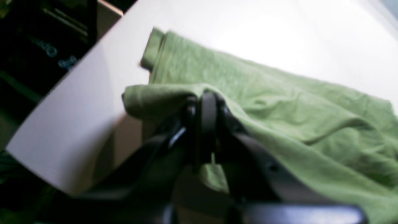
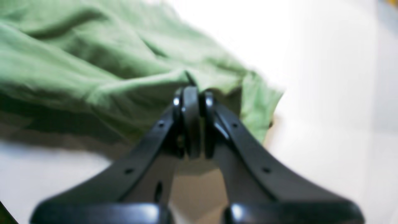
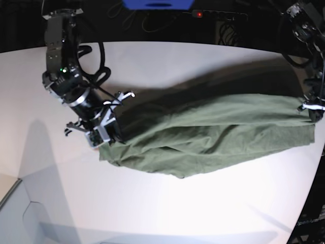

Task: Layout the t-shirt on the table in an organized manner, then fold the t-shirt properly
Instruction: 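Lift the t-shirt with both grippers and swing it up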

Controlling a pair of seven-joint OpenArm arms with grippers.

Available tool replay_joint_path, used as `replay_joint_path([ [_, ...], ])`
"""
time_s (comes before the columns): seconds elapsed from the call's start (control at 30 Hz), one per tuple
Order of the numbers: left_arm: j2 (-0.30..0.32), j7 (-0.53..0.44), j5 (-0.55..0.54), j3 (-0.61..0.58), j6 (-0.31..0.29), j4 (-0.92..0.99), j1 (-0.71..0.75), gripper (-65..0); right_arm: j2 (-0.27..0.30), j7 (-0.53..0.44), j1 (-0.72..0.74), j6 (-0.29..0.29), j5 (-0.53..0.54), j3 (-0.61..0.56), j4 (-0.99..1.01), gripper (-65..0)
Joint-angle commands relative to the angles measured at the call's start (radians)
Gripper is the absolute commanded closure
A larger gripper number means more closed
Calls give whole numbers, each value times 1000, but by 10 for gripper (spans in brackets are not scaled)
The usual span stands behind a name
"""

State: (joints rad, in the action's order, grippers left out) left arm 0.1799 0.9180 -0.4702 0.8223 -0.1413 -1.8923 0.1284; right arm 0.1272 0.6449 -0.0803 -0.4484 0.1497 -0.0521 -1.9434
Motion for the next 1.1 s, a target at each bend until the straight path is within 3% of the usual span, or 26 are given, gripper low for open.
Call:
replay_joint_path([
  [0.0, 25, -37, -14, 1, -1, -31, -45, -2, 5, -27, 32, -2, 6, 25, -21, 0],
  [0.13, 48, -24, -14, -13, -1, -29, -187, -2, 4, 14, 146, -2, 6, 108, -9, 0],
  [0.27, 105, -26, -6, -165, 7, 12, -345, -4, 15, 143, 363, -3, 6, 157, 88, 0],
  [0.33, 122, -33, -5, -257, 12, 60, -433, -4, 55, 160, 488, -3, 6, 153, 180, 0],
  [0.5, 119, -37, -3, -432, 12, 307, -752, -3, 141, 146, 841, -5, 6, 151, 539, 0],
  [0.6, 96, -47, -5, -532, 12, 517, -950, -3, 187, 89, 1046, -17, 6, 150, 758, 0],
  [0.8, 33, -204, -5, -650, 12, 802, -1215, -3, 259, -15, 1376, -45, -8, 36, 1010, 0],
  [1.0, -15, -238, -12, -676, 12, 851, -1295, -3, 302, -29, 1386, -45, -9, 5, 999, 0],
  [1.07, -24, -236, -14, -676, 12, 851, -1292, -3, 325, 14, 1386, -45, -8, 8, 951, 0],
])
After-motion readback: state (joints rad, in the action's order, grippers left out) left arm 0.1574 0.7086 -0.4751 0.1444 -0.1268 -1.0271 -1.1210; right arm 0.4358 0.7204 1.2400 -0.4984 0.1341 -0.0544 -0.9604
